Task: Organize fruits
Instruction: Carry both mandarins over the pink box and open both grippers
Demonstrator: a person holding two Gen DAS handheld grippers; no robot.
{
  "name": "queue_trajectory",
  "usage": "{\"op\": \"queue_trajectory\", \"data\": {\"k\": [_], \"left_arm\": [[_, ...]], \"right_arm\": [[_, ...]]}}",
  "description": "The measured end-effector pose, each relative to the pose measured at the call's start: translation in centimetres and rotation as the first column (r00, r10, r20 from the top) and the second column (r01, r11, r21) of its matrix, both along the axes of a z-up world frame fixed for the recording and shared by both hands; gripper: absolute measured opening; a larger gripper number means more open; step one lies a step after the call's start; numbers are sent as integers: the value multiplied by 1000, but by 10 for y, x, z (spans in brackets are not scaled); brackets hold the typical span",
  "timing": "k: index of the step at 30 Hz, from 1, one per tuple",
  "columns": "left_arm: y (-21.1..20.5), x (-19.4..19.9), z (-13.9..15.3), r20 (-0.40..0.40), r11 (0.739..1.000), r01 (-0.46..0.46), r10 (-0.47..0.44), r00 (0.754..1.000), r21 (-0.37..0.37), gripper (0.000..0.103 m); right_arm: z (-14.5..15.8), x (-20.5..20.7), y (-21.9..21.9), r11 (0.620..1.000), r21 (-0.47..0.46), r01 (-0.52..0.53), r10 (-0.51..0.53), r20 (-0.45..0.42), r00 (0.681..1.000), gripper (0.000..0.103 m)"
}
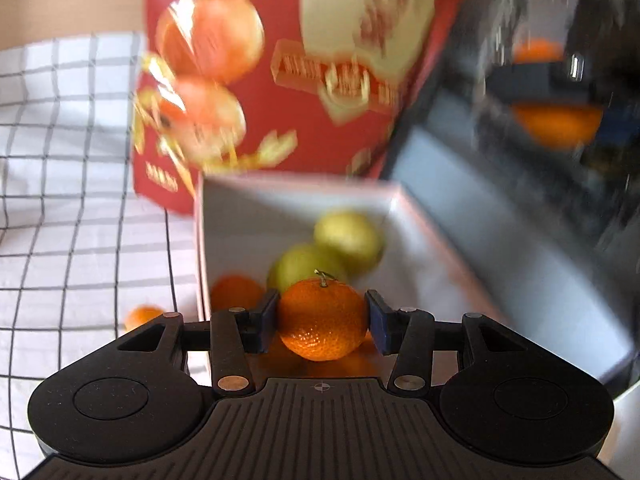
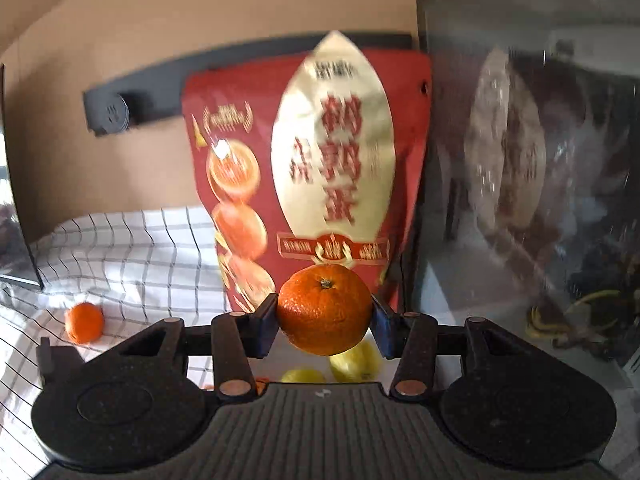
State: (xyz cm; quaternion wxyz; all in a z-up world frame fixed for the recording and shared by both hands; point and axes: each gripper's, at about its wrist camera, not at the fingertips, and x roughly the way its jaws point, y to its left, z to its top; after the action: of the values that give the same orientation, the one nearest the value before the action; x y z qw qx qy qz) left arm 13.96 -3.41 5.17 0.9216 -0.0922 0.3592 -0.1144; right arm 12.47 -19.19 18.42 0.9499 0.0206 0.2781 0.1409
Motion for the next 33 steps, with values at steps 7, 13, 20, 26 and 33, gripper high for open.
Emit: {"op": "queue_trajectory", "data": {"k": [7, 13, 20, 26, 33], "left_arm": [[6, -11, 4, 88, 1000, -21, 22, 996, -9, 52], [56, -33, 34, 212, 990, -98, 119, 970, -105, 51], [111, -43, 39, 220, 974, -210, 225, 949, -89, 51], [170, -55, 29, 201, 940, -327, 341, 918, -98, 51], [244, -75, 14, 184, 864, -490, 504, 844, -118, 51]], "right_arm": [[-20, 2, 6, 998, -62, -6, 5, -19, 1000, 47], [-21, 1, 3, 999, -49, -20, 19, -21, 1000, 47], [-38, 18, 12, 999, -8, -34, 33, -97, 995, 47], [-85, 44, 34, 999, -31, -19, 12, -201, 979, 47], [-118, 59, 38, 1000, -27, 1, -7, -246, 969, 53]]}}
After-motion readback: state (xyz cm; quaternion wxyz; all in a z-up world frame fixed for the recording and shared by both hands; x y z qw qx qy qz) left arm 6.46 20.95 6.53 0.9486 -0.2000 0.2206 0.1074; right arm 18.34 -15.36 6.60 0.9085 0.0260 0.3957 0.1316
